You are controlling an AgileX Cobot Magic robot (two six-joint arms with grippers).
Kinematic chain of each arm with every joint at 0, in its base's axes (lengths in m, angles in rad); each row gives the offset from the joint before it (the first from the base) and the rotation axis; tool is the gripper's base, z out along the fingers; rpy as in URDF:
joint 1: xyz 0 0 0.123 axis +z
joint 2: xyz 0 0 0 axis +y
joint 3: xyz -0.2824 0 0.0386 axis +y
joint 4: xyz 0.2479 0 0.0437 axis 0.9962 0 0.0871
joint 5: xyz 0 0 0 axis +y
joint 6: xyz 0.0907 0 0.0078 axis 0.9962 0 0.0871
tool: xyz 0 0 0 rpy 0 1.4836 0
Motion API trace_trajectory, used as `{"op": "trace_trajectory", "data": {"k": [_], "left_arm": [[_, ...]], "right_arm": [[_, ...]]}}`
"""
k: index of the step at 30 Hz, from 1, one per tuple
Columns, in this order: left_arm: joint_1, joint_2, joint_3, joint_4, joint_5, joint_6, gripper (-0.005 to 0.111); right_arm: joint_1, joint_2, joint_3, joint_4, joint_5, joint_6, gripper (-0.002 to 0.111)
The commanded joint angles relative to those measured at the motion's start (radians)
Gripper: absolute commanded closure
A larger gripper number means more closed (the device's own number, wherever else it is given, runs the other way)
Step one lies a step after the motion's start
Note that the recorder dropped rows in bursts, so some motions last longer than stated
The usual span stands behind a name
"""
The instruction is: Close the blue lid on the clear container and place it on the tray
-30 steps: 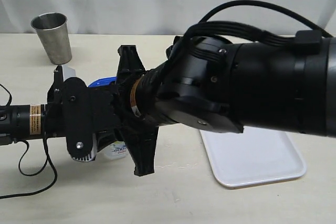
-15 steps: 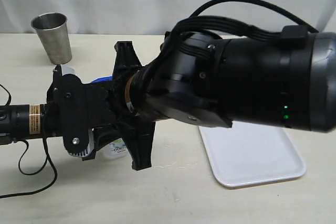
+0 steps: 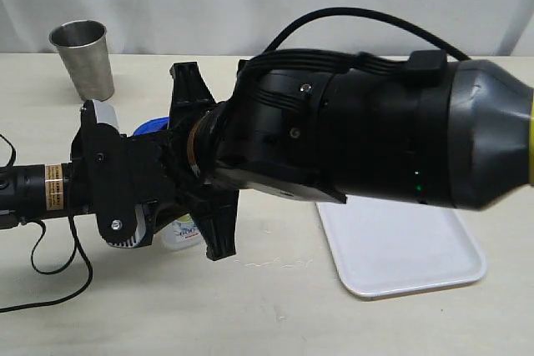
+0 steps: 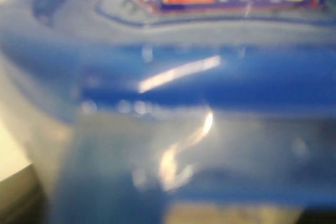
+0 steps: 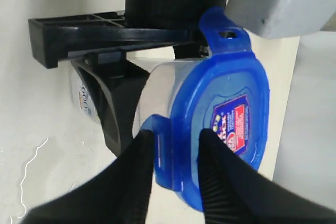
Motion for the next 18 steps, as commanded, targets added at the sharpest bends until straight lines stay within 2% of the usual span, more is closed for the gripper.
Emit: {"op": "trace_trajectory", "data": {"k": [1, 18], "left_arm": [[-0.002, -0.006, -0.006, -0.002, -0.060, -0.010, 0.107], [-0.002, -0.006, -0.006, -0.002, -0.060, -0.017, 0.107]], "right_arm": [[0.000, 0.125, 0.053, 0.123, 0.136, 0.008, 0.086], [0.000, 0.189, 0.053, 0.309, 0.143, -0.105, 0.086]]}}
